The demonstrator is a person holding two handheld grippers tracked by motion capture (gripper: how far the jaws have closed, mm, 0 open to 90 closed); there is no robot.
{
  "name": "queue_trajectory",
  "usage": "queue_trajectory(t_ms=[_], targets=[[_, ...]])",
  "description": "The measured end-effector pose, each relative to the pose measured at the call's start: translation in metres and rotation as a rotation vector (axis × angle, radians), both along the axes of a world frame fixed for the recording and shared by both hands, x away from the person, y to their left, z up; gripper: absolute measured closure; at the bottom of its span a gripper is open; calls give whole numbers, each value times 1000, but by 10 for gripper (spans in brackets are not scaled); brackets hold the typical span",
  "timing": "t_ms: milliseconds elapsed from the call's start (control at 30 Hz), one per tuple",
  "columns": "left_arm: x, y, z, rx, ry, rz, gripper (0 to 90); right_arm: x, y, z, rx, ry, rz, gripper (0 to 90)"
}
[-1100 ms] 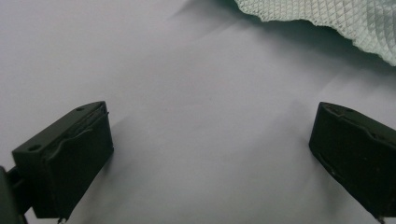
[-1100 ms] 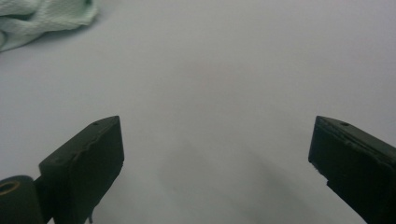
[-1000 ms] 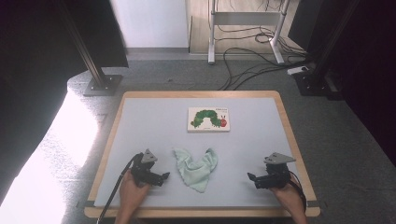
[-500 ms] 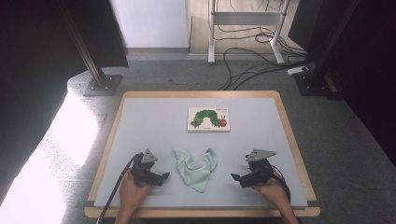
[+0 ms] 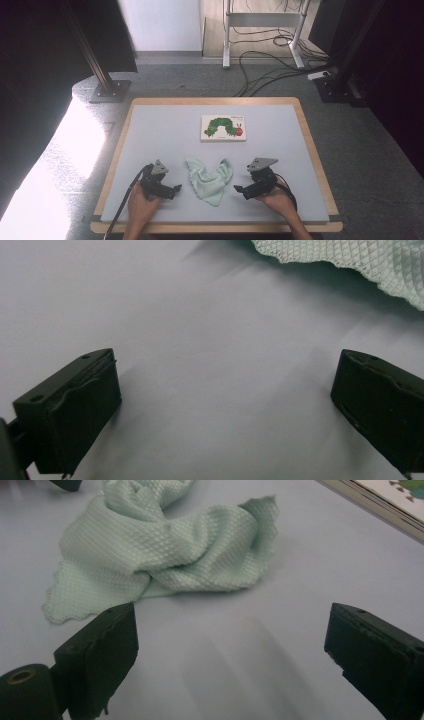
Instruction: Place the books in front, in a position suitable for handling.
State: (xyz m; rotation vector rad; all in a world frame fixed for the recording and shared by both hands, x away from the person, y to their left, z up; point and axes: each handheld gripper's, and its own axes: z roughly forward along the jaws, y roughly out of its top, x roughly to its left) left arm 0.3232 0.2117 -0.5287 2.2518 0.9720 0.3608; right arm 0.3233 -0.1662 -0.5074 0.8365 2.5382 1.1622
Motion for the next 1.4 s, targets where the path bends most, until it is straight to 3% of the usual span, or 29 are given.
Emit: queue_trajectory(t_ms=[533, 667, 867, 900, 933, 1033, 1233, 1400], targets=[[0, 0, 0, 0, 0, 0, 0, 8, 55, 3, 5, -4, 129, 72], [0, 0, 0, 1, -1, -1, 0, 8, 77, -1, -8, 0, 181, 111], [0, 0, 0, 1, -1, -1, 0, 13, 94, -8, -40, 15, 212, 173], [0, 0, 0, 1, -1, -1, 0, 15, 100, -13, -73, 15, 224, 239], [0, 0, 0, 1, -1, -1, 0, 15, 100, -13, -73, 15, 224, 239], [0, 0, 0, 1, -1, -1, 0, 15, 103, -15, -82, 22, 209, 355], [0, 0, 0, 1, -1, 0, 0, 16, 94, -11, -63, 44, 177, 726], [0, 0, 0, 1, -1, 0, 0, 15, 86, -6, -55, 48, 184, 754]])
